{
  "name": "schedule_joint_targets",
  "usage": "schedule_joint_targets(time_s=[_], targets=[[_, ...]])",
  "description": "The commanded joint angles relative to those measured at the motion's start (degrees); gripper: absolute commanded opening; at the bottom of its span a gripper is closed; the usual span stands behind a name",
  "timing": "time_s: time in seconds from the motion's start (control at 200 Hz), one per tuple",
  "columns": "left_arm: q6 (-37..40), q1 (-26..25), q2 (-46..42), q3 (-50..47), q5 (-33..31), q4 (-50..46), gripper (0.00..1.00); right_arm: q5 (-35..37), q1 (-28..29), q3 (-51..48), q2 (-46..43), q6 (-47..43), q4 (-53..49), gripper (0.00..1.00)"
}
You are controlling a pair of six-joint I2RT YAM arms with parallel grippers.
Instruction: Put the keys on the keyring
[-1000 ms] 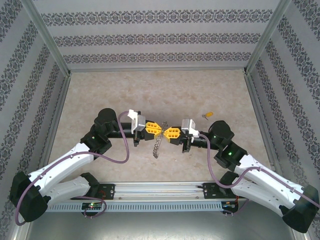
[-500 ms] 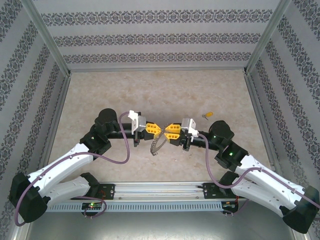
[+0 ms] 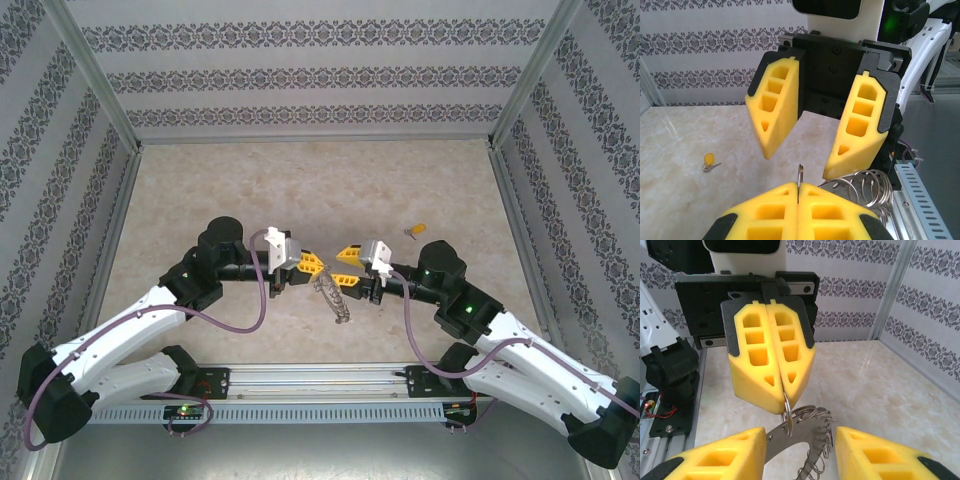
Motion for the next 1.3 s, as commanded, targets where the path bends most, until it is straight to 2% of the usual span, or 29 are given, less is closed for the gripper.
schedule_joint_targets(time_s=[0.0, 0.31, 0.55, 0.869, 1.059, 1.179, 1.294], targets=[[2.5, -0.9, 0.1, 2.6, -0.4, -1.5, 0.0, 0.3, 0.8, 2.0, 0.2, -1.9, -2.0, 0.42], [3.6, -1.4, 1.0, 3.5, -0.7, -3.2, 0.0, 0.1, 1.1, 2.4, 1.8, -1.9, -0.7, 0.35], [3.7, -1.7, 1.1, 3.5, -0.8, -3.3, 0.0, 0.0, 1.5, 2.6, 3.1, -1.9, -0.3, 0.26], [3.6, -1.9, 1.2, 3.5, -0.7, -3.3, 0.0, 0.0, 1.6, 2.7, 3.4, -2.4, 0.2, 0.0], [1.6, -1.8, 0.2, 1.4, -1.6, 0.6, 0.0, -0.7, 1.7, 1.3, 1.1, -2.7, 1.4, 0.0], [0.5, -1.8, 0.2, 0.6, -1.4, 2.3, 0.09, -1.7, 1.7, 0.0, -1.0, -2.8, 2.3, 0.0], [-1.0, -1.8, 0.2, -0.2, -0.7, 4.9, 0.13, -2.9, 1.6, -0.9, -2.4, -2.4, 3.8, 0.0]])
